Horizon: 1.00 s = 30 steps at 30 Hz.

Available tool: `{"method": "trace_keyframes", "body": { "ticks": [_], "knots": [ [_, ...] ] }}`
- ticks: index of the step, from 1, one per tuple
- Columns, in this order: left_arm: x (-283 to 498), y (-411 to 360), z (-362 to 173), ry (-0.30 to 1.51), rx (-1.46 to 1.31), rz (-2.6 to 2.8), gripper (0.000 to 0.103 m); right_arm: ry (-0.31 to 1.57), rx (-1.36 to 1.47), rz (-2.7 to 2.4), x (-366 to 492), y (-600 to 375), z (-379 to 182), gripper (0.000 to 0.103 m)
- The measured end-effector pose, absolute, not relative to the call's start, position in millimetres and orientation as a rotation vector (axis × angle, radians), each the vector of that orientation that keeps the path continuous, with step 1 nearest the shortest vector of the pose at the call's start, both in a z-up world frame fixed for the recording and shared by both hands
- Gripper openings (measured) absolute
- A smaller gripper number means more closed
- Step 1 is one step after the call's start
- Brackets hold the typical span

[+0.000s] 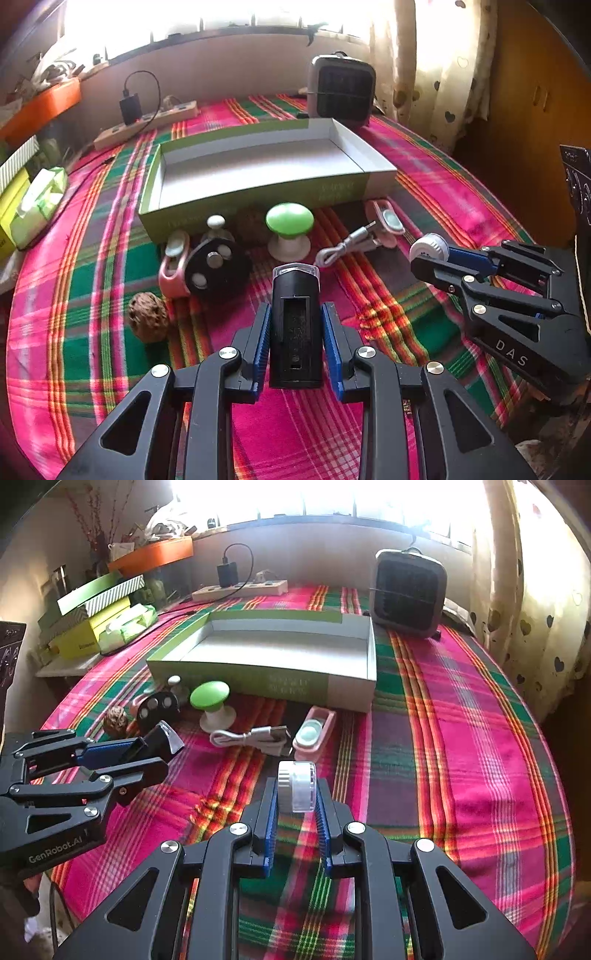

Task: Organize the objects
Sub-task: 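Carry both held items over the white green-rimmed tray and lower them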

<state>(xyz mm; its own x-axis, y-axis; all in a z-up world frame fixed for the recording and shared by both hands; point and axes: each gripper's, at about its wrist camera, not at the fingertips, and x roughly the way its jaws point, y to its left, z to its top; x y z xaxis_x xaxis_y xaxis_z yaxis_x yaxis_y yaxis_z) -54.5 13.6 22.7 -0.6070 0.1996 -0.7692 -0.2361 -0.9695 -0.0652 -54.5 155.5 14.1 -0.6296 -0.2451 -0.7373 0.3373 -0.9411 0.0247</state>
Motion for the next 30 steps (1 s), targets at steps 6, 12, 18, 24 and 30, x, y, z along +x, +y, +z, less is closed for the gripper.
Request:
{"method": "trace_keyframes", "body": {
  "ticks": [6,12,18,24,30],
  "knots": [
    [-61,10,34,0.061,-1.221,2.633,0.025,0.153,1.123,-2.562,-61,153,22,0.02],
    [-75,4,44,0.044,-1.2,2.655,0.025,0.162,1.102,-2.56,-72,149,32,0.02],
    [-90,-1,51,0.032,-1.186,2.68,0.025,0.166,1.089,-2.556,-90,145,40,0.02],
    [-111,-7,53,0.04,-1.188,2.705,0.025,0.185,1.076,-2.551,-111,139,47,0.02],
    [-132,-16,55,0.017,-1.18,2.724,0.025,0.198,1.073,-2.541,-134,129,51,0.02]
  ]
}}
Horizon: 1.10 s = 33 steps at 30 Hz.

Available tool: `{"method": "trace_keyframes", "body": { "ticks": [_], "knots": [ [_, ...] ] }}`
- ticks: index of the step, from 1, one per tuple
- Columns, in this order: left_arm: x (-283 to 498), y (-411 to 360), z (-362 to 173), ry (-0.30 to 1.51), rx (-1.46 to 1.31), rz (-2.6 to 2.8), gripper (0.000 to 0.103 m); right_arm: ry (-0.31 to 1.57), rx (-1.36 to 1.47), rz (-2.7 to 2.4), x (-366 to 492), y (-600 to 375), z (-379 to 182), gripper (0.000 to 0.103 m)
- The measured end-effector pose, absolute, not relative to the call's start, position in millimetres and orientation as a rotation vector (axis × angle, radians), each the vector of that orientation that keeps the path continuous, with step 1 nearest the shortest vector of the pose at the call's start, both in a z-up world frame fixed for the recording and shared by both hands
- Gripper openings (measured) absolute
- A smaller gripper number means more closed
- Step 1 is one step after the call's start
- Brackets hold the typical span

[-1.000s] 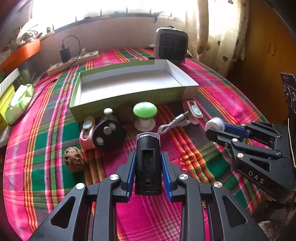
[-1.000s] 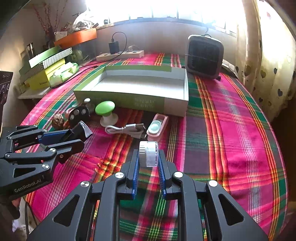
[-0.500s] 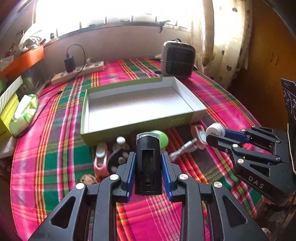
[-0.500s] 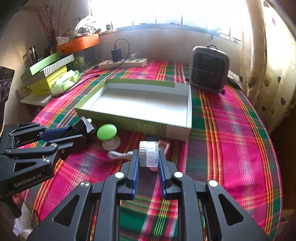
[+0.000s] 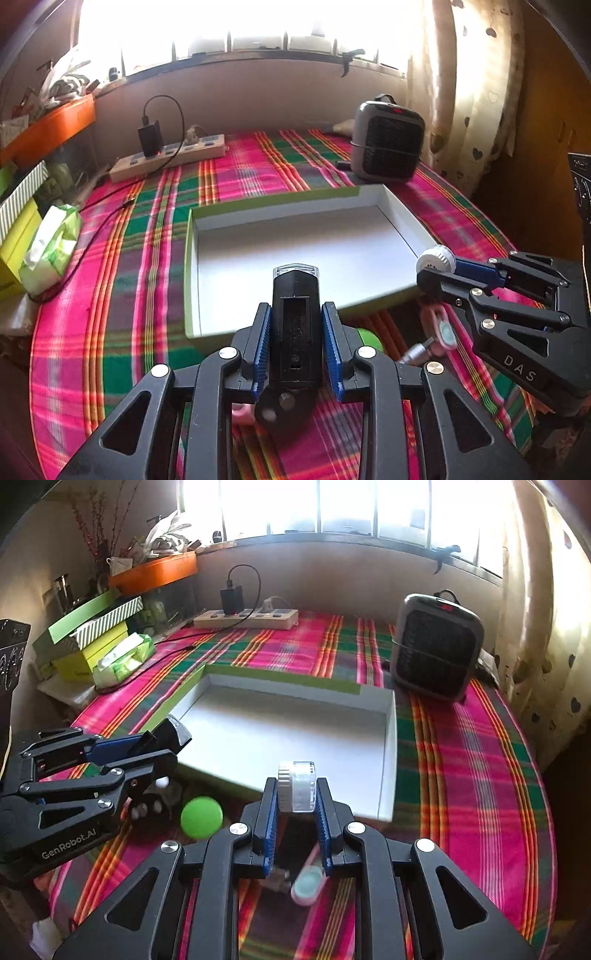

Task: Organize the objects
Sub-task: 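Carry both held items over the white green-rimmed tray and lower them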

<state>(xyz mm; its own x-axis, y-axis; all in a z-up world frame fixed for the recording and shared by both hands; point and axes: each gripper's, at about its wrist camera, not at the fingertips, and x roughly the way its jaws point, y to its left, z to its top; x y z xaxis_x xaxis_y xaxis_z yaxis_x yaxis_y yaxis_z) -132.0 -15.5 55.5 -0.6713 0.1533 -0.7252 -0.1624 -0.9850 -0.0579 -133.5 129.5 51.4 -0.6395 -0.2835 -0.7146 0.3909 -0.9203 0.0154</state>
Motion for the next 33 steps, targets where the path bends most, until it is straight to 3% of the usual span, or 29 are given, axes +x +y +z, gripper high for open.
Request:
{"method": "trace_keyframes", "body": {
  "ticks": [33],
  "knots": [
    [-234,-31,27,0.031,-1.322,2.699,0.025,0.255,1.262,-2.492,-253,95,15,0.02]
  ]
}}
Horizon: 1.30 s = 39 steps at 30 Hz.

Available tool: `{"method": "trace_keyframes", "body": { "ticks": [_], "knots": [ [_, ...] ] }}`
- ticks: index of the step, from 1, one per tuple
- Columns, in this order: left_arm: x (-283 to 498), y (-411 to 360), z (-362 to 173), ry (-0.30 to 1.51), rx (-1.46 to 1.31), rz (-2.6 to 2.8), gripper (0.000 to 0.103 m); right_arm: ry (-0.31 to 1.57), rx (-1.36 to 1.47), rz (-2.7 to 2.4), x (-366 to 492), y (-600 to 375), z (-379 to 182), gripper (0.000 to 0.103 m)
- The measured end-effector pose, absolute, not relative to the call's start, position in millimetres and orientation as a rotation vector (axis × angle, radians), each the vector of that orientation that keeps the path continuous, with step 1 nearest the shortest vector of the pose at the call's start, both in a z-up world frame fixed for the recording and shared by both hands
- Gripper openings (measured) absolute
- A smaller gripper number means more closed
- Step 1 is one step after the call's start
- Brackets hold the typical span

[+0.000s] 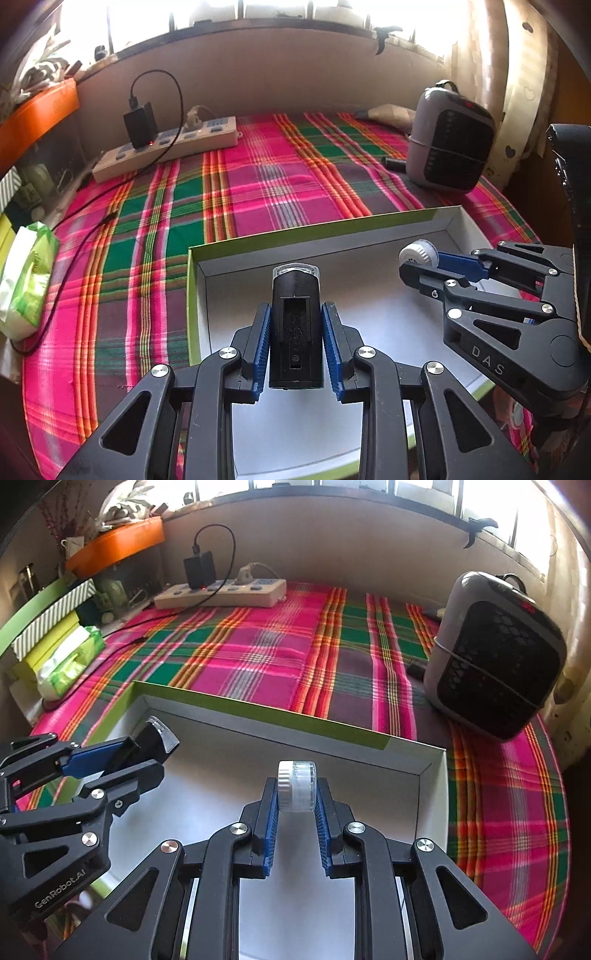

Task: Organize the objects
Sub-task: 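Carry both held items over the white green-rimmed tray and lower them, then open both tools to release the roll and gadget inside the tray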

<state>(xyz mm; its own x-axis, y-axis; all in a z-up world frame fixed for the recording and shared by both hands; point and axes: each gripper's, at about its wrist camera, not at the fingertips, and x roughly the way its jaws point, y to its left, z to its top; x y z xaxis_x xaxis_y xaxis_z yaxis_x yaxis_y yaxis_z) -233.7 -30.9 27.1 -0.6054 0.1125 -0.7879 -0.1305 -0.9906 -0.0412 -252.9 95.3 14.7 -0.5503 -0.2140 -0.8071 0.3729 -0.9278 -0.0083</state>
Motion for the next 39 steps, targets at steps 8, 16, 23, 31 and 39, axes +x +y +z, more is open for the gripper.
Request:
{"method": "trace_keyframes", "body": {
  "ticks": [8,16,23,31,39],
  "knots": [
    [-245,-31,18,0.032,-1.361,2.683,0.025,0.299,1.274,-2.501,-262,91,9,0.02],
    [-248,-31,15,0.032,-1.377,2.68,0.025,0.308,1.284,-2.505,-266,90,9,0.02],
    [-248,-30,14,0.039,-1.38,2.683,0.025,0.309,1.285,-2.506,-265,90,9,0.02],
    [-248,-32,14,0.036,-1.38,2.695,0.027,0.303,1.285,-2.513,-264,91,7,0.033],
    [-243,-35,17,0.02,-1.38,2.714,0.034,0.285,1.274,-2.524,-258,92,10,0.044]
  ]
}}
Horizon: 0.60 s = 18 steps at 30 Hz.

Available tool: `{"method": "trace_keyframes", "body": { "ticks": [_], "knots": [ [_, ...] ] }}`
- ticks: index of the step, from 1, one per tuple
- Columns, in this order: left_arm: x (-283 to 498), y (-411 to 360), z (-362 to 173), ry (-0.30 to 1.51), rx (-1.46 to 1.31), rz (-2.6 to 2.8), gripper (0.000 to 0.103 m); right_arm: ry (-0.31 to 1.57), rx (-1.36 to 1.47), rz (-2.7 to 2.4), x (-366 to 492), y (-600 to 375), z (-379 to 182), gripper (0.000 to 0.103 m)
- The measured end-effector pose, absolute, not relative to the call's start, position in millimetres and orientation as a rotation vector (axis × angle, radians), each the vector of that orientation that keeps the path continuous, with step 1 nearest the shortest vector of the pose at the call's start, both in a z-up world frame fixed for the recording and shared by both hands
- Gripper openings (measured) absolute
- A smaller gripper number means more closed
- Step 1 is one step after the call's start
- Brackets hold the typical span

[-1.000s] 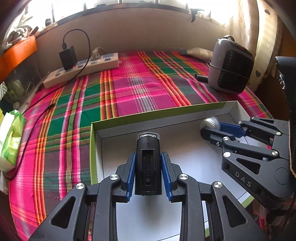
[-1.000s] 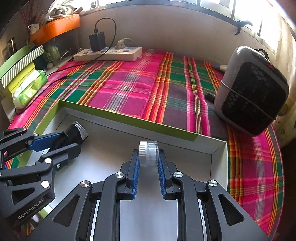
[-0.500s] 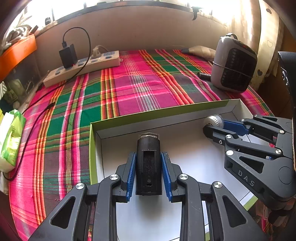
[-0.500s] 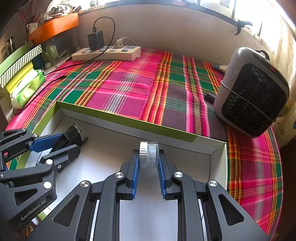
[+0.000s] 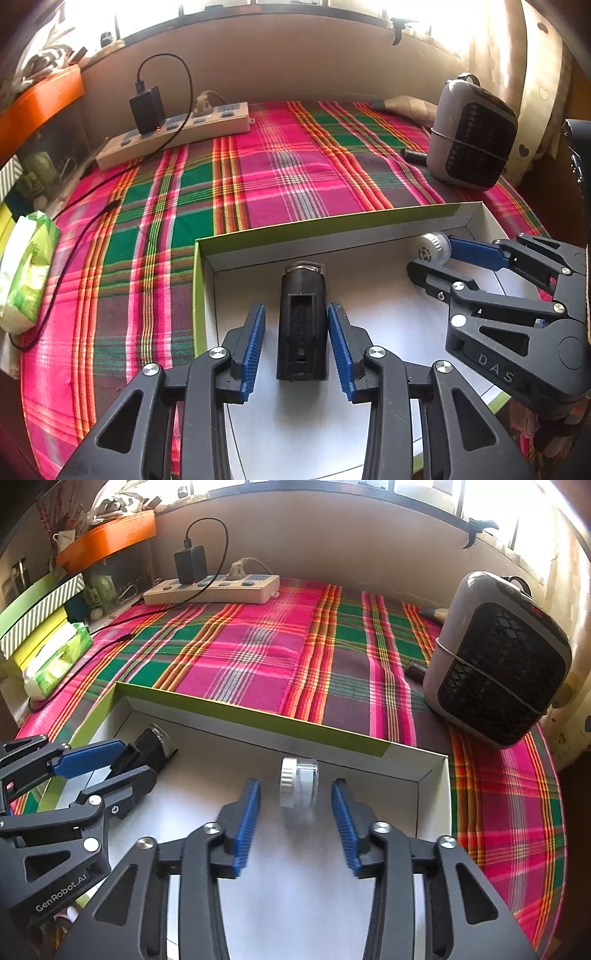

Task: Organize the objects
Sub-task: 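Open both tools to release the roll and gadget inside the tray, then lift both open tools out of the tray and back over the table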

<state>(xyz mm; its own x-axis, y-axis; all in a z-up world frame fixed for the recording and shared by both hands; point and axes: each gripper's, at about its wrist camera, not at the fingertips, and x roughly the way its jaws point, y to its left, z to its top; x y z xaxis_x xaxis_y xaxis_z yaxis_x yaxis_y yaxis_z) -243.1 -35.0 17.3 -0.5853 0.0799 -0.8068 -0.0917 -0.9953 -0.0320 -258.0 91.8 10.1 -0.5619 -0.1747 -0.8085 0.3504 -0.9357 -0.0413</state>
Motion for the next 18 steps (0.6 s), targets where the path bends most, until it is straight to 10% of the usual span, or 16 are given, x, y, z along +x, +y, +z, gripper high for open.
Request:
{"method": "trace_keyframes", "body": {
  "ticks": [18],
  "knots": [
    [-204,-37,38,0.005,-1.306,2.767,0.034,0.211,1.214,-2.571,-220,101,30,0.044]
  ]
}}
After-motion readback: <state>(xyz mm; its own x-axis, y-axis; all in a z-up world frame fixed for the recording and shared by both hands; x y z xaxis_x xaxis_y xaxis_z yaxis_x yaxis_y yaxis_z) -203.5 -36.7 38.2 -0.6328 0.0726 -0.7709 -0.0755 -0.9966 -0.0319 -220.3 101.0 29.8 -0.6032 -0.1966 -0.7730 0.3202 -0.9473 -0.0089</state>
